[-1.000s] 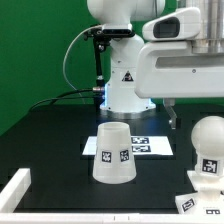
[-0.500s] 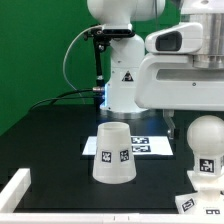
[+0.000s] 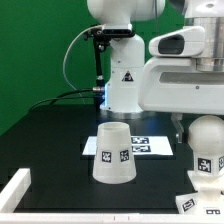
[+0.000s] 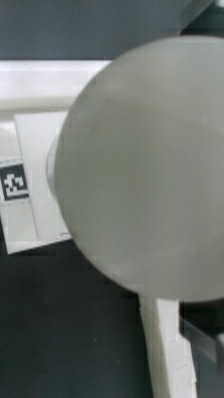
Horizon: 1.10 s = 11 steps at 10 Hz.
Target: Assemble lamp
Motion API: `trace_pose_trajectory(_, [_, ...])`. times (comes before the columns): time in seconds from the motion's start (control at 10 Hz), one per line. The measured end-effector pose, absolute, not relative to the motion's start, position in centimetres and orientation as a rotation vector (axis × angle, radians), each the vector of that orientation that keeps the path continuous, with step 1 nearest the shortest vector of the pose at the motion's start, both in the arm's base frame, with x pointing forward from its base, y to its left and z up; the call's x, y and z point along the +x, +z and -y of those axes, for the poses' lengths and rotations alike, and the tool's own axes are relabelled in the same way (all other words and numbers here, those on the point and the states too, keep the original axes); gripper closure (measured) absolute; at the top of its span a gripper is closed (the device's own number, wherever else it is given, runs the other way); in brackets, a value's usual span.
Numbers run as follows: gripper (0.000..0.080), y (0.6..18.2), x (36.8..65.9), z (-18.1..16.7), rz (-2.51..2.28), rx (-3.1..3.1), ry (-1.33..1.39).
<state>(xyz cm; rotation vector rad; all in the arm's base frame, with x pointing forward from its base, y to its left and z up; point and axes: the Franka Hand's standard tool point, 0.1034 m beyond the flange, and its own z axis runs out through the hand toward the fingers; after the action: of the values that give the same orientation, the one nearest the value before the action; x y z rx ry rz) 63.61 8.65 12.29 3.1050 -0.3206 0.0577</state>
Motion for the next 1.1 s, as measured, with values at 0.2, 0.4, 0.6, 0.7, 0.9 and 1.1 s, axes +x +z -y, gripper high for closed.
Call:
trace_pose_trajectory(0.2, [0.0238,12.3,63.6,-8.5,0.563,3.072,0.061])
trace_pose_trajectory(0.4, [0.0238,12.2,63.5,-8.2,0.823,3.012,0.057])
trace_pose_trajectory(0.6, [0.0236,12.0,63.3,-8.1,1.249,2.852,0.06])
trace_pose_trajectory(0.7, [0.0238,11.5,63.2,-8.1,1.462,2.753,0.056])
trace_pose_trajectory(0.9, [0.0252,11.2,63.5,-8.8,1.909,2.525,0.06])
trace_pose_trajectory(1.1, [0.0273,11.4,65.0,-9.9,2.343,2.305,0.195])
